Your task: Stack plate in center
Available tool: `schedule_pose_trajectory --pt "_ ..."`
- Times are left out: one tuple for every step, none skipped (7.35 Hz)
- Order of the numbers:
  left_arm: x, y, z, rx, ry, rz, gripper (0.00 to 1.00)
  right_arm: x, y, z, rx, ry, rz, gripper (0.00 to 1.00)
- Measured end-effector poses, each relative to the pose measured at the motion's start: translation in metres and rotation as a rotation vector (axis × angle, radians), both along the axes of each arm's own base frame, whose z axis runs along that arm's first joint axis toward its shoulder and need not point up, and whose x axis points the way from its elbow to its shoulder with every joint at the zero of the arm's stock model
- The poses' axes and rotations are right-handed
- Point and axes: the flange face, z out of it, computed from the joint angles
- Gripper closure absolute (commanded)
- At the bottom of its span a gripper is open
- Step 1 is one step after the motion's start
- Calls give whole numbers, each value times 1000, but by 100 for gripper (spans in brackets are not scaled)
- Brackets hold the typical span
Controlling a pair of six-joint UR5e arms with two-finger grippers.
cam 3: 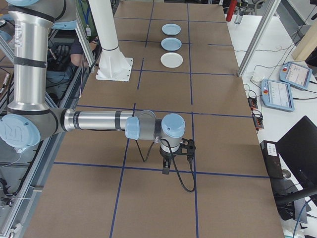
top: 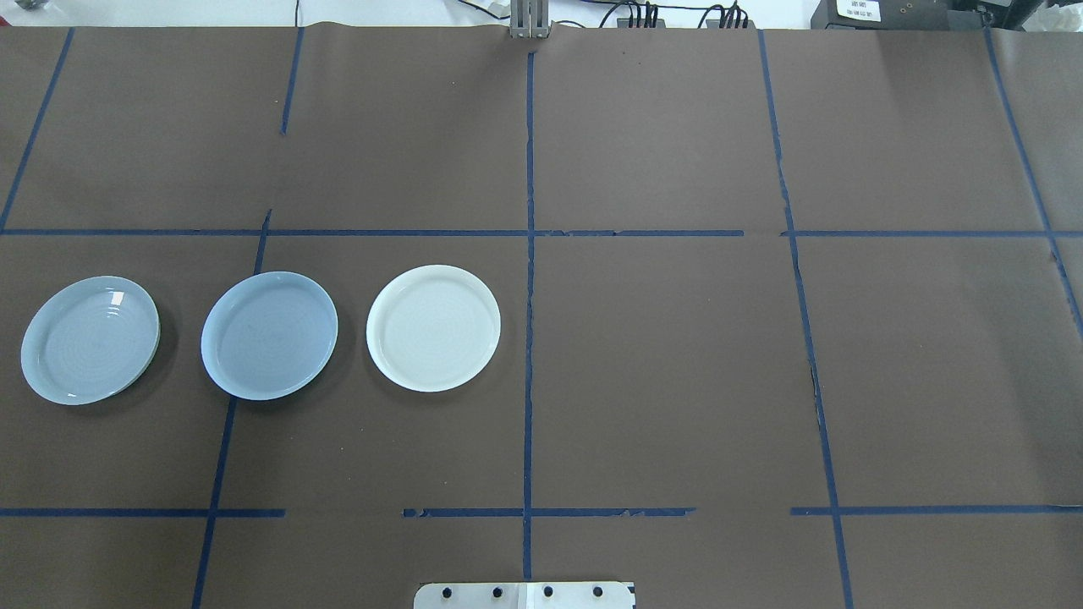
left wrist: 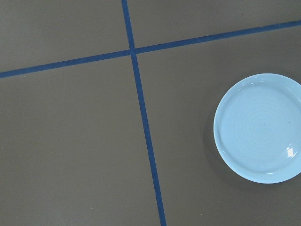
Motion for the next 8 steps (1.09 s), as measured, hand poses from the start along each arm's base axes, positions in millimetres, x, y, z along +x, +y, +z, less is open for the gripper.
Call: schedule_pose_trajectory --pt "2 -2 0 2 -2 5 0 0 0 0 0 0 0 0" --pt "12 -8 -1 2 -2 17 0 0 0 0 0 0 0 0" --pt "34 -22 -1 -12 1 30 0 0 0 0 0 0 0 0" --pt "64 -37 6 -29 8 30 0 0 0 0 0 0 0 0" --pt "97 -47 19 -38 25 13 0 0 0 0 0 0 0 0" --pt "129 -50 33 -45 46 -9 0 0 0 0 0 0 0 0" --pt "156 -50 49 -55 52 -37 0 0 0 0 0 0 0 0" --pt "182 -53 64 -67 39 -65 0 0 0 0 0 0 0 0"
